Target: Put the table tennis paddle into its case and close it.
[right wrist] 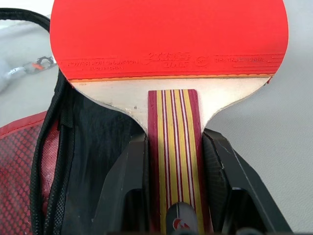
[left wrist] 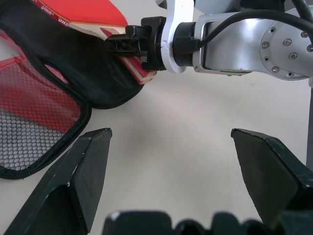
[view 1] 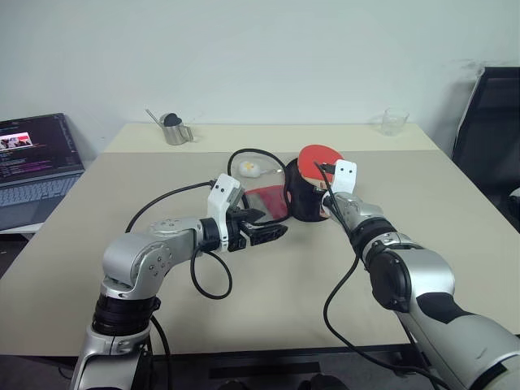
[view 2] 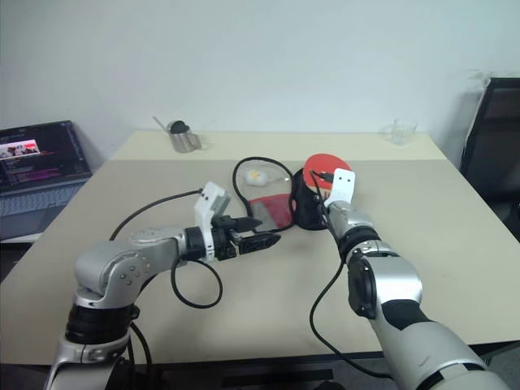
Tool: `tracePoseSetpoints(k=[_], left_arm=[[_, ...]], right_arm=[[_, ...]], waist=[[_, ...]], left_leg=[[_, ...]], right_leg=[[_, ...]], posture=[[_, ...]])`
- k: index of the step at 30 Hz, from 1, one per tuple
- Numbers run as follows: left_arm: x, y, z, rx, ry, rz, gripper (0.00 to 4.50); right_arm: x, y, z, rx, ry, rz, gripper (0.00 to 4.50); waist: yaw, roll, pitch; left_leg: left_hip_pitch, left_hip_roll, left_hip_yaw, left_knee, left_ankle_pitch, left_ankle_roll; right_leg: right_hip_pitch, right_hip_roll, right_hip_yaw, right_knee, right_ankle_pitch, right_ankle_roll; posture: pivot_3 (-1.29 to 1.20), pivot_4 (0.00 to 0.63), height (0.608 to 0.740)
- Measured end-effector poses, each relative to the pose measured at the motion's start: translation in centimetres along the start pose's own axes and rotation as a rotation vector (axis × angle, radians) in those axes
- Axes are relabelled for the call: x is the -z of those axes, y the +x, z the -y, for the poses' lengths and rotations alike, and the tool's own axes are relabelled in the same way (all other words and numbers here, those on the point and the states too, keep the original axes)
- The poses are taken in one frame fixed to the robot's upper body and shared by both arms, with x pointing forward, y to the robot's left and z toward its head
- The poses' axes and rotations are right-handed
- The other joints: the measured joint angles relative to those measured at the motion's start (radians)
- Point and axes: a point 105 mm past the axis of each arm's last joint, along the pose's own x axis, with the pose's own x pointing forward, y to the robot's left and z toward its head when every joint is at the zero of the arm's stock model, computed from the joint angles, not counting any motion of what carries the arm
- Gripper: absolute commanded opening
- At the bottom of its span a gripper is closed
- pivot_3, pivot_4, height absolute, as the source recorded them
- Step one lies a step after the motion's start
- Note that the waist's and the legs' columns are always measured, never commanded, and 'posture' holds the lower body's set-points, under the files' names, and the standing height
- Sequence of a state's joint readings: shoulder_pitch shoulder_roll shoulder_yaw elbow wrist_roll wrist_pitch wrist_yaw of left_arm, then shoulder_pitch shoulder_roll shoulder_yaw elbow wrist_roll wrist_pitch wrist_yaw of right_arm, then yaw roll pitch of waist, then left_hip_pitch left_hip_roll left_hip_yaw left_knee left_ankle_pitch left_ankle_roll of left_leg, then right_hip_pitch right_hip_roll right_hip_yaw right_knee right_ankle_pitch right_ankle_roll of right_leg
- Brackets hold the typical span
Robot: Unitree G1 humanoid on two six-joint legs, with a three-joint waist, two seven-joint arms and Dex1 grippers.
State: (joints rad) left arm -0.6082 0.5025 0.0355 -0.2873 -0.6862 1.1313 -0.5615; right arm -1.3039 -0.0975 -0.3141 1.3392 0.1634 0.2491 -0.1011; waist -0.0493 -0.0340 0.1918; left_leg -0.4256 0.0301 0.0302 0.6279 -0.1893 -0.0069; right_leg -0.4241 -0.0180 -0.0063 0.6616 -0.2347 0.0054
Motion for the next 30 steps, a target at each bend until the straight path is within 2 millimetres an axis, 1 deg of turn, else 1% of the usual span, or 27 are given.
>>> tracePoseSetpoints(k=[3, 8, 11, 14, 18, 21, 24, 28, 30], left_arm=[[0.4, 0.0, -0.1, -0.005, -0.011, -0.007, 4.29], [0.3, 0.0, 0.1, 0.005, -0.015, -0.003, 4.29], [0.3, 0.0, 0.1, 0.007, -0.016, -0.003, 4.29], [0.3, 0.0, 0.1, 0.006, -0.016, -0.003, 4.29], [0.3, 0.0, 0.1, 0.002, -0.017, -0.005, 4.29], [0.4, -0.1, 0.1, -0.008, -0.013, -0.014, 4.29], [0.2, -0.4, 0.3, -0.014, -0.003, -0.010, 4.29], [0.3, -0.8, 0.2, -0.029, -0.012, -0.012, 4.29], [0.3, -0.8, 0.3, -0.028, -0.015, -0.014, 4.29]], right_arm=[[-0.2, 0.0, 0.7, 0.023, -0.028, 0.004, 1.09], [-1.1, -0.1, 1.3, 0.049, -0.058, 0.012, 1.09], [-1.8, -0.2, 1.1, 0.043, -0.059, 0.025, 1.09], [-2.0, -0.3, 0.3, 0.028, -0.057, 0.031, 1.09], [-1.5, -0.3, -1.2, -0.001, -0.051, 0.031, 1.09], [-1.5, -0.3, -1.7, -0.002, -0.047, 0.048, 1.09], [-1.4, -0.2, -1.4, 0.013, -0.042, 0.065, 1.09], [0.2, 0.0, -0.5, 0.043, -0.036, 0.038, 1.09], [0.7, 0.1, -0.5, 0.049, -0.031, 0.024, 1.09]], waist=[[0.001, 0.000, 0.000], [0.001, 0.000, 0.000], [0.000, 0.000, 0.000], [0.000, 0.000, 0.000], [0.001, 0.000, 0.000], [0.003, 0.000, 0.000], [0.006, 0.000, 0.000], [0.007, 0.000, 0.000], [0.006, 0.000, 0.000]], left_leg=[[0.000, 0.000, 0.000, 0.000, 0.000, 0.000], [0.000, 0.000, 0.000, 0.000, 0.000, 0.000], [0.000, 0.000, 0.000, 0.000, 0.000, 0.000], [0.000, 0.000, 0.000, 0.000, 0.000, 0.000], [0.000, 0.000, 0.000, 0.000, 0.000, 0.000], [-0.001, 0.000, 0.000, 0.000, 0.000, 0.000], [-0.001, -0.001, -0.001, 0.000, 0.000, 0.000], [-0.001, 0.000, -0.001, 0.000, 0.000, 0.000], [-0.001, 0.000, -0.001, 0.000, 0.000, 0.000]], right_leg=[[0.000, 0.000, 0.000, 0.000, 0.000, 0.000], [0.000, 0.000, 0.000, 0.000, 0.000, 0.000], [0.000, 0.000, 0.000, 0.000, 0.000, 0.000], [0.000, 0.000, 0.000, 0.000, 0.000, 0.000], [0.000, 0.000, -0.001, 0.000, 0.000, 0.000], [0.000, 0.000, -0.001, 0.000, 0.000, 0.000], [0.000, 0.000, -0.001, -0.001, 0.000, -0.001], [0.000, 0.000, -0.001, 0.000, 0.001, -0.001], [0.000, 0.000, -0.001, 0.000, 0.001, -0.001]], posture=[[0.00, 0.150, 0.740], [0.00, 0.150, 0.740], [0.00, 0.150, 0.740], [0.00, 0.150, 0.740], [0.00, 0.150, 0.740], [0.00, 0.150, 0.740], [0.00, 0.150, 0.740], [0.00, 0.150, 0.740], [0.00, 0.150, 0.740]])
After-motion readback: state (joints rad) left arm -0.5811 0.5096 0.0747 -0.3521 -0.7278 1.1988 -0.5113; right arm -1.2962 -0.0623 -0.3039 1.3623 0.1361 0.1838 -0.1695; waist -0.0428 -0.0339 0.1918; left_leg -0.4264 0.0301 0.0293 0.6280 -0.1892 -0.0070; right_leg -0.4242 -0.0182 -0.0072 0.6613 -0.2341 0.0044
